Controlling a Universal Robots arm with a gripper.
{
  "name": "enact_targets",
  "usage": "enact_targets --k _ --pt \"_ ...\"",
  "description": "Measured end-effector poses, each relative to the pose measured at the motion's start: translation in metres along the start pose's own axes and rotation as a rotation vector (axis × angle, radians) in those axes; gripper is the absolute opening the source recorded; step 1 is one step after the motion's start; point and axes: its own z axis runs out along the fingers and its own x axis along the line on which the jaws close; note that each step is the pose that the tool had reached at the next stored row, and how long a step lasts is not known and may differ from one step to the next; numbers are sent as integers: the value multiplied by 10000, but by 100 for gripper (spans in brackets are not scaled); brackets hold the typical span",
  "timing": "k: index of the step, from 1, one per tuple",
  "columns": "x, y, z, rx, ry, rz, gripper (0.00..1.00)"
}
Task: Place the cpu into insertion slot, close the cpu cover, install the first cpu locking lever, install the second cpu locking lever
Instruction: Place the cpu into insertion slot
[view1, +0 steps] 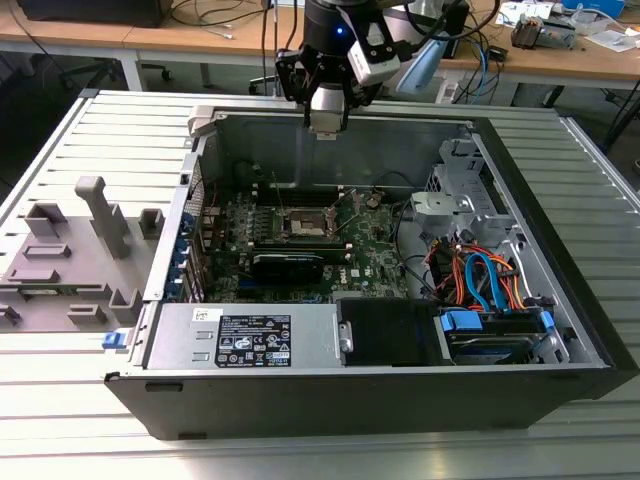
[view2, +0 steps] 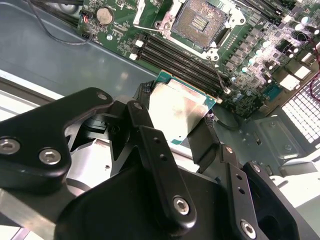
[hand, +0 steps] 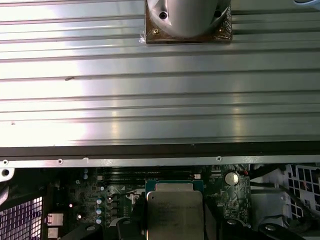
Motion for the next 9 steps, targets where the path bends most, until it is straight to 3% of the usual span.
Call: enact_targets --k 9 --pt "0 -4 17 0 0 0 55"
